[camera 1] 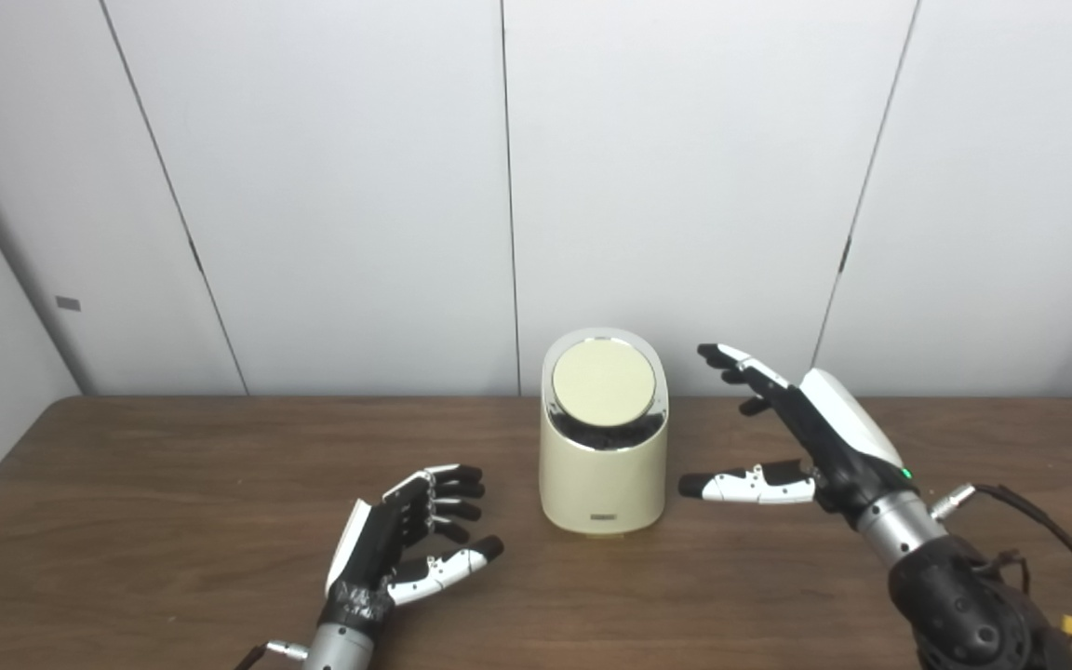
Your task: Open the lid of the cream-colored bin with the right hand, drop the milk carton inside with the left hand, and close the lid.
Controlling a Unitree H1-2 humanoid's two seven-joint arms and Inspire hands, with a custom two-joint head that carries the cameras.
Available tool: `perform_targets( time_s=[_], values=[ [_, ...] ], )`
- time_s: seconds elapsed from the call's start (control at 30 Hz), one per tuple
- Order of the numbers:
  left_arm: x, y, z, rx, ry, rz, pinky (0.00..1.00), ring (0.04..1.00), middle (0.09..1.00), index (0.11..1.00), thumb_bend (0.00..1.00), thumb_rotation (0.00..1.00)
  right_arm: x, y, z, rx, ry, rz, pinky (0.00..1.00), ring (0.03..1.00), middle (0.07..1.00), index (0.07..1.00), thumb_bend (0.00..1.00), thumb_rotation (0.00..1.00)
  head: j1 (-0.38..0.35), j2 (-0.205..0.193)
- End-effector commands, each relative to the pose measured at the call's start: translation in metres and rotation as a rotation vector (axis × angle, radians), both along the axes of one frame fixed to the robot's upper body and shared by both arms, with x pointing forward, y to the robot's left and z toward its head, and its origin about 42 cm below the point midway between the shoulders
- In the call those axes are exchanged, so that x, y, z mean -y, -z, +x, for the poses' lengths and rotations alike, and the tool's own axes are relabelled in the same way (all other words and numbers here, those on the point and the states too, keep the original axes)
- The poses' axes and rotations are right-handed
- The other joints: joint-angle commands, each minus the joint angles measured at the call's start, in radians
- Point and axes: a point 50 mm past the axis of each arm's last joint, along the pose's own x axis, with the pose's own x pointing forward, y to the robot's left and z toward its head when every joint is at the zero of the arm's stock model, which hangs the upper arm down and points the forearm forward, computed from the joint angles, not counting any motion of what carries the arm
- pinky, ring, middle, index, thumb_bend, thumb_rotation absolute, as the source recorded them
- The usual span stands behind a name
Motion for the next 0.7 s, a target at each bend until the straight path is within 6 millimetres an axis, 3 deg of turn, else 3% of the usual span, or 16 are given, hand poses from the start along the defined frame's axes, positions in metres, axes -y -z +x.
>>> perform_targets(
  time_s=[0.0, 0.4, 0.67],
  values=[
    [-0.003, -0.003, -0.002, 0.032, -0.001, -0.012, 0.54, 0.640, 0.703, 0.738, 0.72, 0.16, 0.008, -0.014, 0.000, 0.068, 0.002, 0.009, 0.70, 0.834, 0.880, 0.887, 0.72, 0.48, 0.001, 0.001],
    [-0.006, -0.004, -0.001, 0.050, 0.011, -0.012, 0.54, 0.636, 0.703, 0.740, 0.71, 0.15, 0.029, 0.026, -0.010, 0.006, -0.023, 0.163, 0.72, 0.838, 0.879, 0.897, 0.78, 0.48, -0.009, 0.002],
    [-0.009, -0.004, -0.001, 0.060, 0.023, -0.016, 0.54, 0.637, 0.706, 0.745, 0.71, 0.15, 0.033, 0.043, -0.016, -0.046, -0.049, 0.272, 0.67, 0.809, 0.873, 0.910, 0.72, 0.35, -0.014, 0.002]
  ],
)
